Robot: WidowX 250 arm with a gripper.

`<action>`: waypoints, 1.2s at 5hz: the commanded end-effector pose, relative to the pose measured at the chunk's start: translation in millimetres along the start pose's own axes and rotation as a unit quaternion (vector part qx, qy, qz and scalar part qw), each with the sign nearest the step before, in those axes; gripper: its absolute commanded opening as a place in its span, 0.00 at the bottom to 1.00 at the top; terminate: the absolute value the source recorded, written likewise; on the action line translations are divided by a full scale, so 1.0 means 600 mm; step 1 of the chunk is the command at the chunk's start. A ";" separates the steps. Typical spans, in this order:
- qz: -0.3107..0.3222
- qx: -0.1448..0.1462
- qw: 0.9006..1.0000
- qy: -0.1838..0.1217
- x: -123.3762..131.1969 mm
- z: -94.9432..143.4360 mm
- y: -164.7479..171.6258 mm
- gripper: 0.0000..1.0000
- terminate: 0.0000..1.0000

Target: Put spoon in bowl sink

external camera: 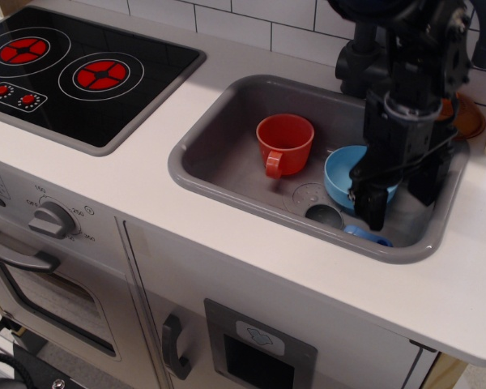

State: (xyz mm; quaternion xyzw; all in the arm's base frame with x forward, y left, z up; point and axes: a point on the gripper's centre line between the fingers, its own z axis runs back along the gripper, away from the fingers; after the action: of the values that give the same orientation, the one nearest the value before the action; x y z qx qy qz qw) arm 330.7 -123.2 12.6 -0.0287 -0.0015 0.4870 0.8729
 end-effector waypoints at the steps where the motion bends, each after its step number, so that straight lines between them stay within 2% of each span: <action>1: 0.017 -0.008 0.999 -0.033 -0.010 -0.003 0.004 1.00 0.00; 4: 0.018 0.017 0.999 -0.042 -0.012 -0.040 0.009 1.00 0.00; 5: 0.027 0.024 0.999 -0.033 -0.012 -0.046 0.007 1.00 0.00; 6: 0.018 0.017 0.999 -0.030 -0.015 -0.044 0.010 1.00 0.00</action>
State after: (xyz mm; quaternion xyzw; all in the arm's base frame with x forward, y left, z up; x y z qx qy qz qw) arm 317.8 -123.3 -23.6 0.0092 -0.0151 0.5066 0.8620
